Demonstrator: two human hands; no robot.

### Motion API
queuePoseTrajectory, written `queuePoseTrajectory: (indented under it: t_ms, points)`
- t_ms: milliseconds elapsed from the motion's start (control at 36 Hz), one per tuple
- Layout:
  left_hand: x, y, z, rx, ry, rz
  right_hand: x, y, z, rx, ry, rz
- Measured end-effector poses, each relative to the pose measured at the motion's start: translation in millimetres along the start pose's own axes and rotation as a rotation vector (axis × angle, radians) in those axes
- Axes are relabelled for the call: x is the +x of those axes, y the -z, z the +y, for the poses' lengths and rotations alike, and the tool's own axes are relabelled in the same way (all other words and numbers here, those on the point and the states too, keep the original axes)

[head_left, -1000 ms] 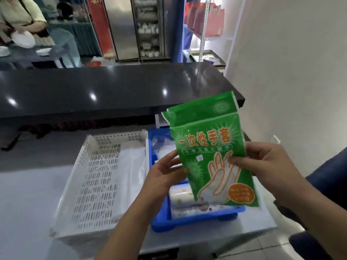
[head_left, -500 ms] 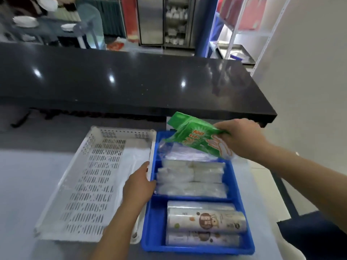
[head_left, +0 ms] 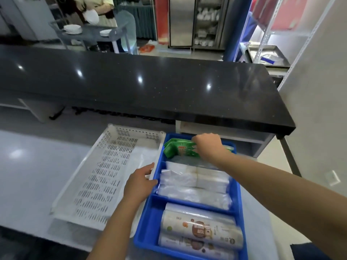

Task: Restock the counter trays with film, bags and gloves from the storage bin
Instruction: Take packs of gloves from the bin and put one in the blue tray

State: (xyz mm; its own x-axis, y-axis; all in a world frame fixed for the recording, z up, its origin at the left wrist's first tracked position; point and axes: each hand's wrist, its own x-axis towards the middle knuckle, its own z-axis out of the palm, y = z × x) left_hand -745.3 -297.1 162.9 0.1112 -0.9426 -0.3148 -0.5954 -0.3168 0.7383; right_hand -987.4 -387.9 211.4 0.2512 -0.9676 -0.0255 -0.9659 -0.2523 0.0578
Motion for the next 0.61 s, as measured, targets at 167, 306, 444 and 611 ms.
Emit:
queuePoseTrajectory:
  t_ms: [167, 306, 444, 611]
  points:
    - [0.2, 0.3, 2.5, 0.034, -0.008, -0.004, 11.7, 12.6, 5.3, 0.113, -0.009, -0.089]
    - [-2.3, -8.6, 23.0, 0.204, -0.235, 0.16, 19.2, 9.7, 16.2, 0.145, -0.057, -0.097]
    - [11.3, -30.3, 71.2, 0.218, -0.594, 0.044, 9.2, -9.4, 23.7, 0.129, -0.124, 0.06]
    - [51.8, -53.7, 88.9, 0.62, -0.654, -0.013, -31.8, -35.1, 16.4, 0.069, -0.14, 0.198]
